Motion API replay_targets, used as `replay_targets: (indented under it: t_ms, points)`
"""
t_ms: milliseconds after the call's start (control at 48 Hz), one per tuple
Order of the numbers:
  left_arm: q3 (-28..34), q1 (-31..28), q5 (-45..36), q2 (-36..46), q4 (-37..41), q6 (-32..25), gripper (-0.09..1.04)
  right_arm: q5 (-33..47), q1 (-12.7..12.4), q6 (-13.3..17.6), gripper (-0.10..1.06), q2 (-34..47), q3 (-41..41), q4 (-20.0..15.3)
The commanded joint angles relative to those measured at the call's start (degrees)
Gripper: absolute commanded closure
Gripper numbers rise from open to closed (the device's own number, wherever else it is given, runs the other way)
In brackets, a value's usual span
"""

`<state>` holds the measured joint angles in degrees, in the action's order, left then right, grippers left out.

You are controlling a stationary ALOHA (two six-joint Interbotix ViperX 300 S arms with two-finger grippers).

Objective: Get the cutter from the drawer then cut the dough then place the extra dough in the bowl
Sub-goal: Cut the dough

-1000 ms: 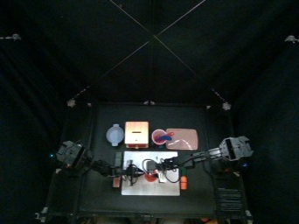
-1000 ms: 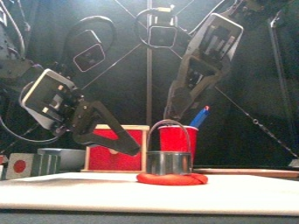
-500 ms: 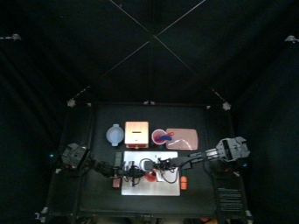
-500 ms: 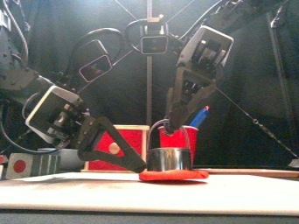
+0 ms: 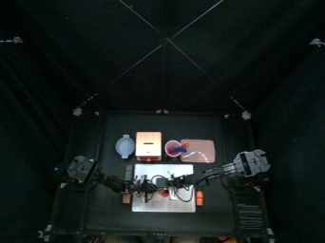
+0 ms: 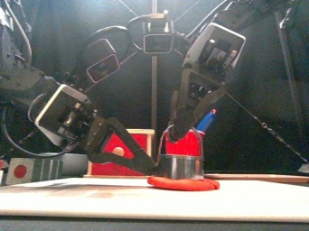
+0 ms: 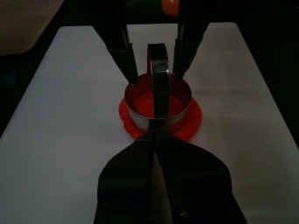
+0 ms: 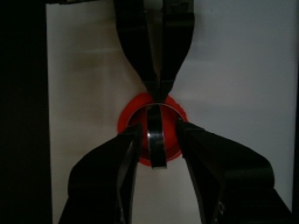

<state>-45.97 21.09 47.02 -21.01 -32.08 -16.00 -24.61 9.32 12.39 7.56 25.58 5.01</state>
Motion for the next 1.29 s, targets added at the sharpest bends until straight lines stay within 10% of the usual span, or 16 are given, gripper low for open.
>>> replay_targets:
  t_ms: [21, 896, 1292]
  points:
    - [1.0, -0.1, 0.3, 0.2, -0.1, 0.0, 0.44, 0.6, 0.0, 0.2, 0.21, -1.1, -1.3, 0.1]
    - [1.4, -0.3, -3.3, -1.6, -0.7, 0.3, 0.44, -1.2, 0.4, 0.1, 0.24, -1.0, -1.3, 0.4]
    - [1.4, -0.4, -3.3, -1.7, -0.7, 0.3, 0.44, -1.5, 0.5, 0.0, 0.52, -1.5, -1.6, 0.5]
